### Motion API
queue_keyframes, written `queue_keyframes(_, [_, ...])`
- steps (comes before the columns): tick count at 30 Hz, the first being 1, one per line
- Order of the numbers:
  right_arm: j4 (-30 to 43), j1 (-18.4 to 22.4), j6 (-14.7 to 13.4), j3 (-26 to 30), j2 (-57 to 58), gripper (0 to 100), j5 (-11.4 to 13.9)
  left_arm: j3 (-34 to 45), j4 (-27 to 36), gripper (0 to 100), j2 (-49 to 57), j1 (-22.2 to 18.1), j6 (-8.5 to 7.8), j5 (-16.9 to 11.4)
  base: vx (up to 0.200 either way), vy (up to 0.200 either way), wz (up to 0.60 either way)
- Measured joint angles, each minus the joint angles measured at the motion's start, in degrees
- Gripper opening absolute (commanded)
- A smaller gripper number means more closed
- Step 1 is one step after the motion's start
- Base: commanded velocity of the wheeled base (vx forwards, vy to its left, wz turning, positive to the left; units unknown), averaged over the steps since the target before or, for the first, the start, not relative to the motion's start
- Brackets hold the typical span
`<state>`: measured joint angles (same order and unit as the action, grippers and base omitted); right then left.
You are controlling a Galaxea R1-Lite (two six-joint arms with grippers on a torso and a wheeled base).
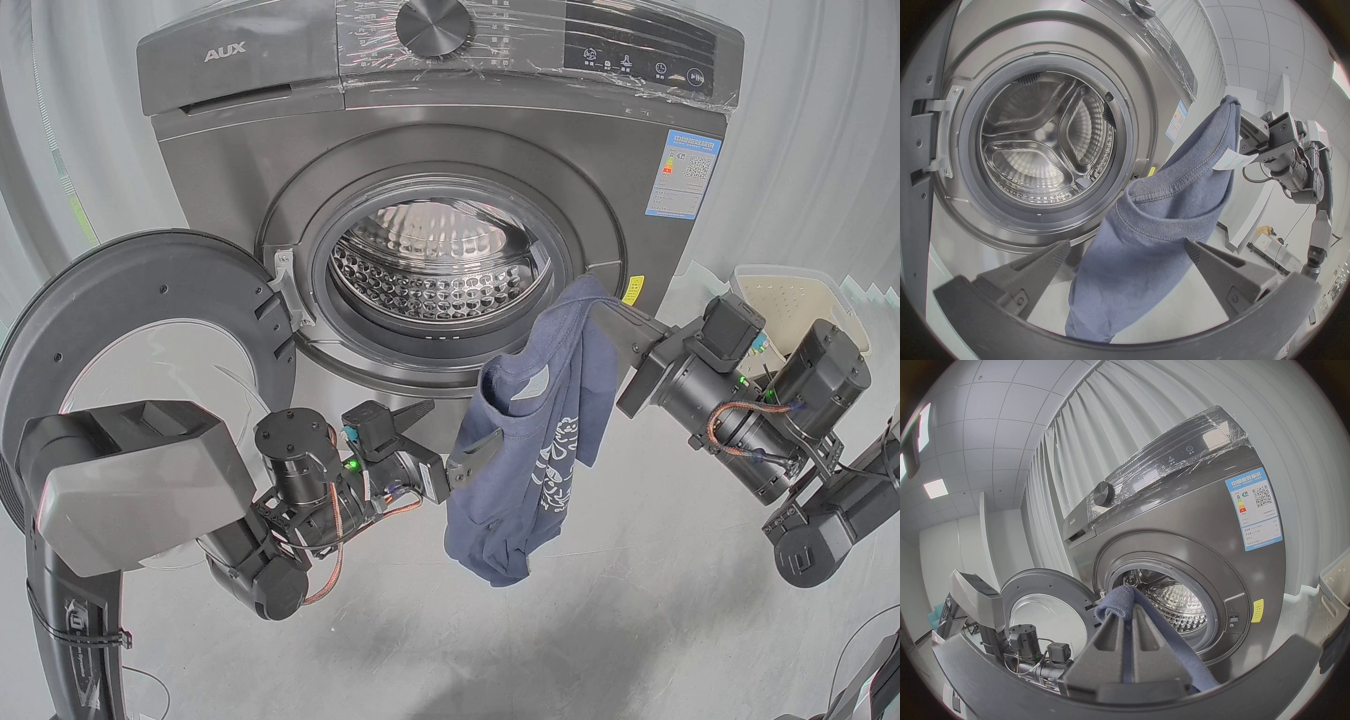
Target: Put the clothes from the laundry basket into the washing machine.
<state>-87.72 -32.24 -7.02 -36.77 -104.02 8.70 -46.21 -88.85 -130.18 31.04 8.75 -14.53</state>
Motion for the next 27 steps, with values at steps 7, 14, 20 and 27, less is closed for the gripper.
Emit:
queue_keyframes(7, [0.02, -0.44, -0.01, -0.05, 0.13, 0, -0.09, -3.89, 0.00, 100, -1.88, -0.26, 0.17, -0.41, 0.000, 0.000, 0.00])
queue_keyframes(14, [0.02, -0.28, -0.01, -0.24, 0.09, 0, -0.12, -5.13, 0.02, 100, -3.08, 0.79, 0.13, -0.63, 0.000, 0.000, 0.00])
queue_keyframes(20, [0.05, -0.59, -0.04, -0.20, -0.06, 0, -0.20, -5.24, 0.02, 100, -3.11, 1.84, 0.09, -0.71, 0.000, 0.000, 0.00])
queue_keyframes(27, [0.02, -0.85, -0.09, -0.09, -0.16, 0, -0.20, -6.24, 0.00, 100, -3.61, 3.50, 0.06, -0.73, 0.000, 0.000, 0.00])
